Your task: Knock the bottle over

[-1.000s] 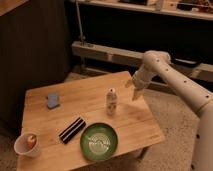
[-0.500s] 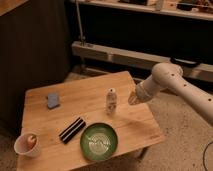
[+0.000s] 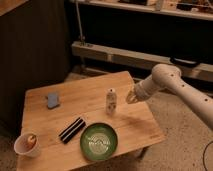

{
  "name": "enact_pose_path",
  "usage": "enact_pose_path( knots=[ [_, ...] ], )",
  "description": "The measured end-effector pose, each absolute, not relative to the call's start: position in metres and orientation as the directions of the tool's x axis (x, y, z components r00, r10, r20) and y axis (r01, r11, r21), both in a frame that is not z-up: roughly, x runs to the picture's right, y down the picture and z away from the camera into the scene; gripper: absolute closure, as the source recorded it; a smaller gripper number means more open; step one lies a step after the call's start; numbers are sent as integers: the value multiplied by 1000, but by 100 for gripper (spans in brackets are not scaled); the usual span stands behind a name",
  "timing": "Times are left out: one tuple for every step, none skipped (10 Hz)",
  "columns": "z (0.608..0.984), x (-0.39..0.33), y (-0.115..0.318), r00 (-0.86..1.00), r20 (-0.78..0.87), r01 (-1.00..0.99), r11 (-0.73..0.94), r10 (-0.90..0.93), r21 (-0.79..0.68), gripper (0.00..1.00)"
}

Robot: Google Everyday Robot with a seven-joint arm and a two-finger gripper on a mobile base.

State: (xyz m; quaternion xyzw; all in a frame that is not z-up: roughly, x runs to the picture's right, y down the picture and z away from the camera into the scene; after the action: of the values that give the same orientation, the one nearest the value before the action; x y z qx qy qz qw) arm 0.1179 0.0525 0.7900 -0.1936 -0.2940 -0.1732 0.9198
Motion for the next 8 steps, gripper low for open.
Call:
enact_pose_path(
  knots=[
    [793, 116, 51, 768, 605, 433, 866, -209, -250, 100],
    [796, 115, 49, 771, 599, 432, 868, -214, -246, 100],
    [797, 114, 47, 781, 584, 427, 871, -220, -243, 100],
    [799, 114, 44, 798, 555, 423, 873, -233, -242, 100],
    [802, 113, 42, 816, 523, 418, 876, -246, -240, 100],
    [803, 113, 40, 826, 504, 415, 878, -252, -239, 100],
    [805, 114, 38, 835, 486, 411, 880, -257, -240, 100],
    [807, 113, 37, 842, 467, 413, 878, -268, -241, 100]
  ],
)
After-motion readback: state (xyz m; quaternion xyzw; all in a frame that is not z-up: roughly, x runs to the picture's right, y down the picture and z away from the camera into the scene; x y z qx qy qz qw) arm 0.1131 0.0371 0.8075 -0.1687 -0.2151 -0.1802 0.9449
